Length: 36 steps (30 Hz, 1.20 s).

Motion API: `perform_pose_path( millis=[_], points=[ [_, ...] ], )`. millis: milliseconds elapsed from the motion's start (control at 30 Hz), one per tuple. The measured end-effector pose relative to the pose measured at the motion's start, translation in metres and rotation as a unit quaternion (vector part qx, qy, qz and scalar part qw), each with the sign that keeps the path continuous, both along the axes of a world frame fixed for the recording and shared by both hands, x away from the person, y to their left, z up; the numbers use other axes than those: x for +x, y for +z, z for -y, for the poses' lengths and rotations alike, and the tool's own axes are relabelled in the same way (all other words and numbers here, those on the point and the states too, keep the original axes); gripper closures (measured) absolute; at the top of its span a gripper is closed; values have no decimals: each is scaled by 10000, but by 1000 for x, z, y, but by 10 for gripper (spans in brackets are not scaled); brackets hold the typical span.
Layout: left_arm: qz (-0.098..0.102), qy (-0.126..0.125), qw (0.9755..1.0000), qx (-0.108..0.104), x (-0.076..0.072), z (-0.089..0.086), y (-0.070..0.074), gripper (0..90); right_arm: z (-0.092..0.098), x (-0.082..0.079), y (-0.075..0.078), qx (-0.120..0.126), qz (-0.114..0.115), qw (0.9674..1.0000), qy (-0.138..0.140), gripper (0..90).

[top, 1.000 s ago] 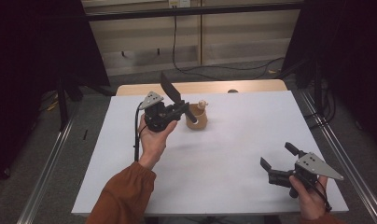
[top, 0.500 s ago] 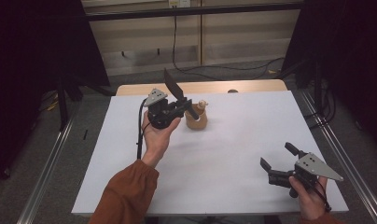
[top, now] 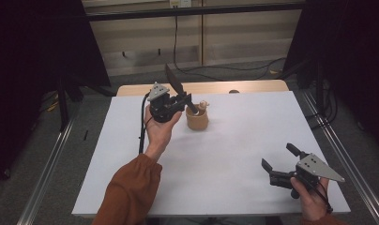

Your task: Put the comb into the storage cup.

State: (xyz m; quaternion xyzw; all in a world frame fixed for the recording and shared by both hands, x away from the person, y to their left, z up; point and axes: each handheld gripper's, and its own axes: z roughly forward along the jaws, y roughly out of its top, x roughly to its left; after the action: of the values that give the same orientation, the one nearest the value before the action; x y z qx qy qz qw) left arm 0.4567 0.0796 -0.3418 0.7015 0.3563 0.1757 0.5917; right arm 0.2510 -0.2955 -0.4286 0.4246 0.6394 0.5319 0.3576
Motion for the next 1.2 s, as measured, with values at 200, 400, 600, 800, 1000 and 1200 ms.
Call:
perform_pose_path(
  millis=[200, 400, 600, 800, 1000, 1200],
  points=[
    [-3, 86, 10000, -13, 8, -3, -3, 731, 0, -1, 0, -17, -2, 10000, 32, 0],
    [55, 133, 9998, 98, 13, -2, 1, 731, -2, -1, -1, -50, -2, 10000, 44, 0],
    [63, 190, 9997, 141, 21, 2, 2, 731, -3, -1, -1, -32, -15, 10000, 82, 0],
    [-9, 157, 9996, 221, 26, 8, -4, 732, -3, -1, -2, -32, -22, 10000, 89, 0],
    [-71, 150, 9994, 307, 27, 10, -10, 730, -2, -1, -2, -54, -25, 9999, 82, 0],
    [-136, 169, 9992, 335, 28, 9, -14, 731, -2, 0, -2, -47, -43, 10000, 68, 0]
  ],
)
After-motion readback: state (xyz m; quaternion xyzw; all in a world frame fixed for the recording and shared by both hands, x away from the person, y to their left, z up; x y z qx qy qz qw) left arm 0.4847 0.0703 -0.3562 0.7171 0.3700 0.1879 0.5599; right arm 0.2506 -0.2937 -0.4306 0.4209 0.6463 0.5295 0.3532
